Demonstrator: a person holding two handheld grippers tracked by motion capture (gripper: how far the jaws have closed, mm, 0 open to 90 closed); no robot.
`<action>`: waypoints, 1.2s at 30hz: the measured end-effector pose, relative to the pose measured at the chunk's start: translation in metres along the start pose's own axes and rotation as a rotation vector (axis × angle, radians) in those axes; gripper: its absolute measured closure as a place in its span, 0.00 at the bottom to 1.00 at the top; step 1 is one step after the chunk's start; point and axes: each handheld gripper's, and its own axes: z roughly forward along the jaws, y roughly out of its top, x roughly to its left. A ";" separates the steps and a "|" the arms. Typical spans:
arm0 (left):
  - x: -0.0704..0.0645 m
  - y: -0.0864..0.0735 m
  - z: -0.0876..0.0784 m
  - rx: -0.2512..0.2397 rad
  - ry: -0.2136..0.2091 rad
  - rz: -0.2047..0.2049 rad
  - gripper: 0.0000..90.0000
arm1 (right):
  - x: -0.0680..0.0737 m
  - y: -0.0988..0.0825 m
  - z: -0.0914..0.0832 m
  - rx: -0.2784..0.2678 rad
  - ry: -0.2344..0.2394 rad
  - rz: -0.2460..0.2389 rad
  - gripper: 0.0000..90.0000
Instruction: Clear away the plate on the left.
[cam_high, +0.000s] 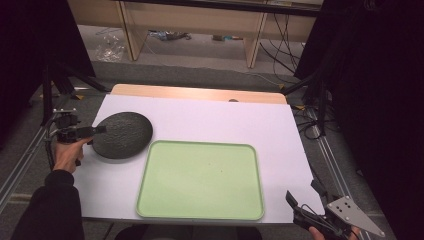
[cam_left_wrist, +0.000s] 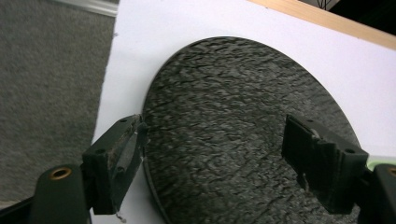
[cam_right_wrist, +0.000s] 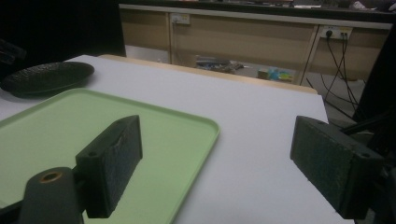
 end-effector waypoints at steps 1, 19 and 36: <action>0.003 0.000 0.001 0.003 -0.013 -0.014 0.23 | 0.000 0.000 0.000 0.002 0.001 0.002 0.20; 0.016 -0.002 0.017 0.101 -0.020 -0.047 0.26 | 0.002 0.000 0.001 -0.001 0.007 -0.007 0.20; 0.020 -0.002 0.033 0.143 0.021 -0.112 0.56 | 0.002 -0.001 0.001 -0.001 0.014 -0.015 0.20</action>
